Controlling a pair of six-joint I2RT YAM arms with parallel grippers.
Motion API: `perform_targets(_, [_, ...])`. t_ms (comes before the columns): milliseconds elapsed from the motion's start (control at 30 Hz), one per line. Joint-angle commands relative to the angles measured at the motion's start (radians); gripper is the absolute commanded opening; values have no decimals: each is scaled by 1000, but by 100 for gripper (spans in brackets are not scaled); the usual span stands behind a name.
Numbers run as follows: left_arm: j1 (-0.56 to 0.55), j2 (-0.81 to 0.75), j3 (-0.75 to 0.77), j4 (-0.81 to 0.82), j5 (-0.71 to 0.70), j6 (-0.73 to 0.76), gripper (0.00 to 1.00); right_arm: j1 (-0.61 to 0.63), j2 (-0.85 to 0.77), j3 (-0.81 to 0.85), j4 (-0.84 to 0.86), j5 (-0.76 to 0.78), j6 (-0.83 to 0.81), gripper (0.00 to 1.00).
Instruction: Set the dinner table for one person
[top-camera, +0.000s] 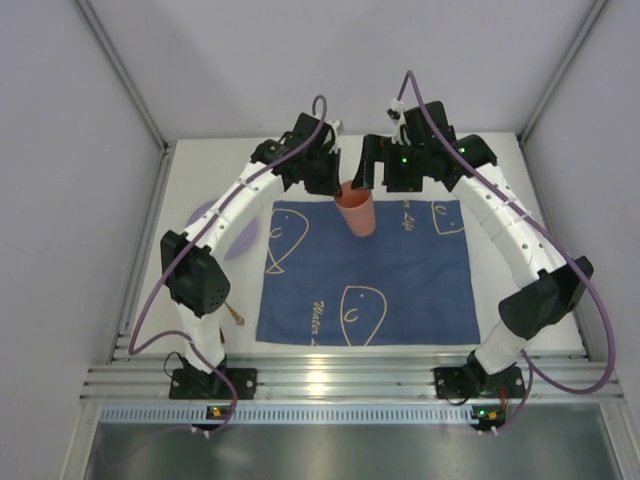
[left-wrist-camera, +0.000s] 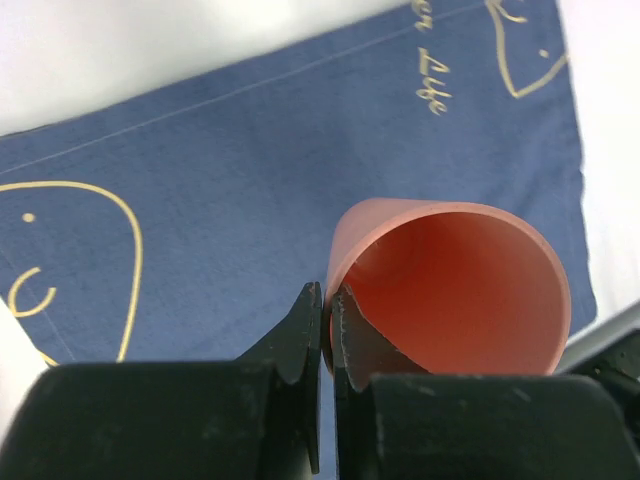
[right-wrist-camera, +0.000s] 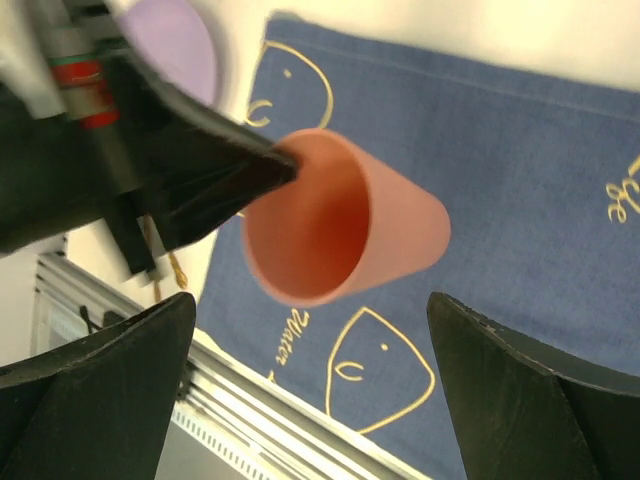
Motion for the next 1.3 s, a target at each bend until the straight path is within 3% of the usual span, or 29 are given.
perform_targets(0, [-20, -100, 9, -18, -47, -44, 0, 13, -31, -88, 6, 35, 15, 99])
perform_targets(133, [-60, -125, 44, -46, -77, -55, 0, 14, -55, -192, 14, 58, 18, 88])
perform_targets(200, [-65, -143, 49, -52, -84, -61, 0, 13, -75, -250, 22, 74, 18, 68])
perform_targets(233, [-66, -154, 49, -58, -90, -63, 0, 14, -89, -282, 29, 87, 21, 49])
perform_targets(367, [-82, -171, 53, -70, -100, -76, 0, 14, -103, -316, 32, 109, 20, 9])
perform_targets(433, [-100, -177, 52, -69, -101, -84, 0, 17, -103, -316, 25, 117, 15, 0])
perform_targets(467, [-108, -178, 52, -69, -103, -89, 0, 16, -103, -313, 20, 130, 14, 0])
perform_targets(600, [-152, -189, 47, -64, -158, -112, 47, 16, -95, -281, -17, 195, -3, 0])
perform_targets(633, [-172, -194, 41, -64, -178, -113, 72, 16, -94, -269, -43, 215, -15, 0])
perform_targets(733, [-175, -230, -20, -79, -320, -144, 87, 1, -79, -217, -90, 314, -46, 0])
perform_targets(800, [-157, -276, -86, -96, -424, -168, 94, -32, -69, -204, -115, 362, -60, 0])
perform_targets(900, [-94, -362, -210, -89, -455, -176, 98, -110, -65, -206, -126, 391, -80, 0])
perform_targets(1000, [-13, -456, -342, -61, -417, -187, 98, -205, -59, -229, -110, 404, -92, 0])
perform_targets(1133, [174, -560, -489, -18, -328, -190, 98, -311, -31, -247, -74, 413, -118, 0])
perform_targets(1267, [205, -605, -548, -23, -319, -164, 98, -368, 64, -194, -67, 422, -106, 0])
